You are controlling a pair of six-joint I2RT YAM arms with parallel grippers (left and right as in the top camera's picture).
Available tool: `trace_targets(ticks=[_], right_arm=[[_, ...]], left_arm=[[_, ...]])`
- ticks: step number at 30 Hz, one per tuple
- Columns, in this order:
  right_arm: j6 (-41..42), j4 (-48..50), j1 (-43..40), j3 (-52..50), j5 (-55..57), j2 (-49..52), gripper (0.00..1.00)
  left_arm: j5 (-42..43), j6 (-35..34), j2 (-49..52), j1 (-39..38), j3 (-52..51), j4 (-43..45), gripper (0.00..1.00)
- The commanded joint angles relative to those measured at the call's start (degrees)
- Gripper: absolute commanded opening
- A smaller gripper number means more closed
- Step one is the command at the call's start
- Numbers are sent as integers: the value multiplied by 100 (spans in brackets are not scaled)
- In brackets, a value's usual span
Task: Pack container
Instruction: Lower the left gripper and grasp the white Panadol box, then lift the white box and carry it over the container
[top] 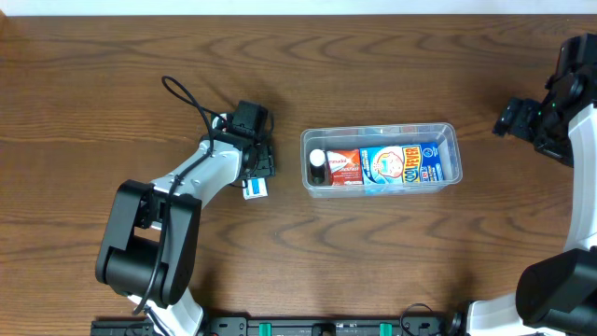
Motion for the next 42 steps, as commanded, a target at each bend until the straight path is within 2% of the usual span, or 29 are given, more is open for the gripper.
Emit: trace_targets(ticks=[1,3,6,8,18,25,28,31,36,42], right_arm=[[-72,-2,-48,-2,20,-13,99],[-72,-2,-48,-2,20,-13,99],[-72,-2,-48,-2,20,-13,99],[-72,-2,-48,-2,20,-13,99],[-72,-2,-48,-2,20,-13,99],[-72,-2,-48,-2,20,-13,99],[-72,-2,-48,-2,20,-13,99],[-72,-2,-48,-2,20,-13,99],[-72,-2,-48,-2,20,-13,99],[-72,-2,-48,-2,20,-13,99]], left_arm=[[-24,50,28,9,-24,2,70],[-24,52,28,9,-22,4,68],[-24,52,26,9,-22,4,50],[-24,52,26,9,-22,2,45],[-28,232,-367,9,48,-129,44],[-24,883,-1488,7,376,-496,44],[46,1375,-2055,-2,566,-522,44],[380,1753,-2444,-7,763,-520,44],[1357,2223,-2739,-87,1204,-514,37],[1585,2603,-2732,-835,1460,-105,37]])
